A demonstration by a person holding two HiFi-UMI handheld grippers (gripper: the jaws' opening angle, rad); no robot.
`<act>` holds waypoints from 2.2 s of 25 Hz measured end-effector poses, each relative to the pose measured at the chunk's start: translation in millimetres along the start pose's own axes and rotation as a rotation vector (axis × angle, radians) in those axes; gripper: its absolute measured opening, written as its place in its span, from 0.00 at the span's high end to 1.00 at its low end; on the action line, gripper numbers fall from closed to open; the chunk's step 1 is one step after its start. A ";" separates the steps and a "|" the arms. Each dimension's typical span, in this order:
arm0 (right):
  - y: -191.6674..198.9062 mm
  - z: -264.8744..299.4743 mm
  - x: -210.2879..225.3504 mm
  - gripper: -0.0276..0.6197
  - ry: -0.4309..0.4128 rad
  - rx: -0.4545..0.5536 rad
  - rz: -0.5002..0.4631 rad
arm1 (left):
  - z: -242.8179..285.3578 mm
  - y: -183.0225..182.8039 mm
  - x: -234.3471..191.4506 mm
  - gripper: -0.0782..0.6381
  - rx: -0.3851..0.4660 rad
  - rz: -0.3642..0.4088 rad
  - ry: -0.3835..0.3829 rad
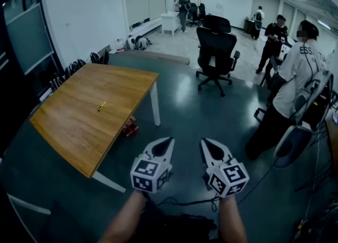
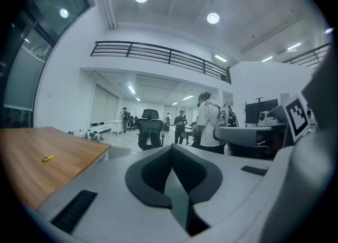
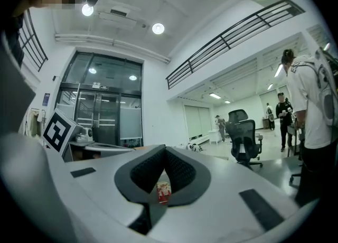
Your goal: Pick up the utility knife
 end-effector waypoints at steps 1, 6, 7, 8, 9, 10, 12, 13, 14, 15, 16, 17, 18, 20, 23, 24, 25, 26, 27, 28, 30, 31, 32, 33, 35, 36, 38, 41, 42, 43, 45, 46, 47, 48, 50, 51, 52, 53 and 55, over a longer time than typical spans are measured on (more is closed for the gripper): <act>0.0 9.6 -6.0 0.94 -0.021 -0.002 0.001 | -5.4 0.5 -9.3 0.88 -0.001 -0.001 -0.024; -0.2 62.5 -39.2 0.94 -0.137 -0.009 -0.003 | -32.4 2.0 -62.2 0.88 -0.003 -0.021 -0.149; 0.3 74.2 -46.9 0.94 -0.161 -0.011 -0.006 | -38.0 2.1 -74.2 0.88 -0.001 -0.025 -0.171; 0.8 86.3 -54.7 0.94 -0.185 -0.014 -0.009 | -43.7 2.4 -86.5 0.88 0.001 -0.031 -0.193; 1.2 98.2 -62.6 0.94 -0.205 -0.017 -0.012 | -49.2 2.9 -98.8 0.88 0.001 -0.039 -0.214; 1.5 109.9 -70.2 0.94 -0.222 -0.021 -0.014 | -54.4 4.2 -111.0 0.88 -0.002 -0.048 -0.233; 2.9 132.6 -84.1 0.94 -0.249 -0.031 -0.018 | -63.4 7.8 -134.2 0.88 -0.009 -0.064 -0.262; 4.6 144.2 -90.5 0.94 -0.265 -0.036 -0.021 | -67.4 8.8 -145.5 0.88 -0.008 -0.071 -0.274; 6.7 155.8 -96.9 0.94 -0.283 -0.040 -0.024 | -71.2 9.2 -156.8 0.88 -0.005 -0.078 -0.287; 8.2 167.1 -103.3 0.94 -0.298 -0.044 -0.027 | -75.0 9.1 -168.0 0.88 -0.004 -0.086 -0.300; 9.0 177.7 -109.8 0.94 -0.308 -0.050 -0.031 | -78.8 8.6 -179.1 0.88 -0.003 -0.094 -0.313; 9.4 187.8 -116.2 0.94 -0.315 -0.057 -0.035 | -82.4 8.4 -190.3 0.88 -0.001 -0.102 -0.326; 9.9 197.8 -122.6 0.94 -0.322 -0.064 -0.039 | -85.9 8.9 -201.7 0.88 0.000 -0.107 -0.337; 11.4 217.2 -134.7 0.94 -0.338 -0.072 -0.047 | -92.2 11.8 -224.2 0.88 -0.001 -0.115 -0.355; 12.3 241.9 -149.4 0.94 -0.345 -0.076 -0.051 | -97.2 16.1 -252.1 0.88 -0.012 -0.128 -0.361; 12.7 249.4 -153.7 0.94 -0.345 -0.080 -0.051 | -98.5 15.5 -260.1 0.88 -0.013 -0.132 -0.365; 13.7 256.8 -158.4 0.94 -0.347 -0.088 -0.051 | -100.3 14.6 -267.8 0.88 -0.012 -0.136 -0.370; 15.5 264.6 -163.6 0.94 -0.353 -0.096 -0.050 | -102.1 14.2 -275.9 0.88 -0.012 -0.136 -0.377; 17.9 272.7 -168.5 0.94 -0.363 -0.104 -0.050 | -103.4 14.2 -284.1 0.88 -0.013 -0.132 -0.386; 20.5 281.1 -172.4 0.94 -0.375 -0.110 -0.049 | -103.4 14.0 -291.8 0.88 -0.012 -0.125 -0.397; 24.4 297.7 -177.2 0.94 -0.401 -0.118 -0.048 | -100.4 14.9 -303.4 0.88 -0.017 -0.128 -0.411; 26.0 305.8 -178.6 0.94 -0.414 -0.121 -0.047 | -98.3 16.7 -307.9 0.88 -0.024 -0.138 -0.416; 27.4 314.1 -179.3 0.94 -0.427 -0.124 -0.047 | -96.0 18.5 -312.6 0.88 -0.029 -0.146 -0.421; 28.3 322.6 -179.3 0.94 -0.437 -0.127 -0.045 | -93.6 20.3 -318.1 0.88 -0.033 -0.150 -0.430; 29.4 340.8 -177.6 0.94 -0.459 -0.128 -0.040 | -87.8 22.2 -330.5 0.88 -0.036 -0.154 -0.454; 30.4 350.4 -175.8 0.94 -0.475 -0.127 -0.037 | -84.1 22.5 -336.5 0.88 -0.038 -0.159 -0.467; 32.7 369.5 -169.8 0.94 -0.506 -0.126 -0.029 | -74.8 25.4 -348.2 0.88 -0.046 -0.164 -0.494; 35.6 400.6 -154.4 0.94 -0.551 -0.125 -0.014 | -55.0 30.9 -362.9 0.88 -0.062 -0.176 -0.529; 36.3 411.7 -148.7 0.94 -0.565 -0.126 -0.012 | -48.0 31.4 -367.5 0.88 -0.067 -0.185 -0.543; 36.6 422.3 -143.9 0.94 -0.577 -0.131 -0.010 | -42.0 32.0 -372.3 0.88 -0.072 -0.194 -0.560; 37.2 441.5 -136.6 0.94 -0.601 -0.142 -0.004 | -31.7 33.3 -381.8 0.88 -0.082 -0.208 -0.596; 37.5 450.4 -133.8 0.94 -0.616 -0.147 -0.001 | -27.1 33.4 -385.9 0.88 -0.089 -0.214 -0.614; 37.6 459.0 -131.4 0.94 -0.632 -0.152 0.002 | -22.8 33.6 -390.1 0.88 -0.097 -0.219 -0.634; 37.6 467.1 -129.4 0.94 -0.649 -0.157 0.004 | -18.9 33.7 -394.6 0.88 -0.104 -0.221 -0.655; 37.6 481.2 -126.9 0.94 -0.686 -0.166 0.007 | -12.0 31.5 -402.9 0.88 -0.112 -0.213 -0.696; 37.7 487.4 -126.1 0.94 -0.704 -0.170 0.009 | -9.1 30.3 -406.9 0.88 -0.118 -0.209 -0.714; 37.7 493.6 -125.4 0.94 -0.720 -0.173 0.010 | -6.3 29.5 -411.2 0.88 -0.127 -0.206 -0.731; 37.9 500.1 -125.0 0.94 -0.734 -0.176 0.011 | -3.6 28.8 -416.1 0.88 -0.139 -0.204 -0.746; 39.0 513.2 -124.6 0.94 -0.754 -0.184 0.017 | 2.0 28.3 -427.6 0.88 -0.160 -0.198 -0.767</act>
Point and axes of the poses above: the fingertips, and each gripper's own axes: z forward along the fingers, x to its right, y out of its underside, the point moved 7 cm from there along -z, backward along the fingers, and after that the axes turned 2 degrees about -z, right-handed, at the moved point
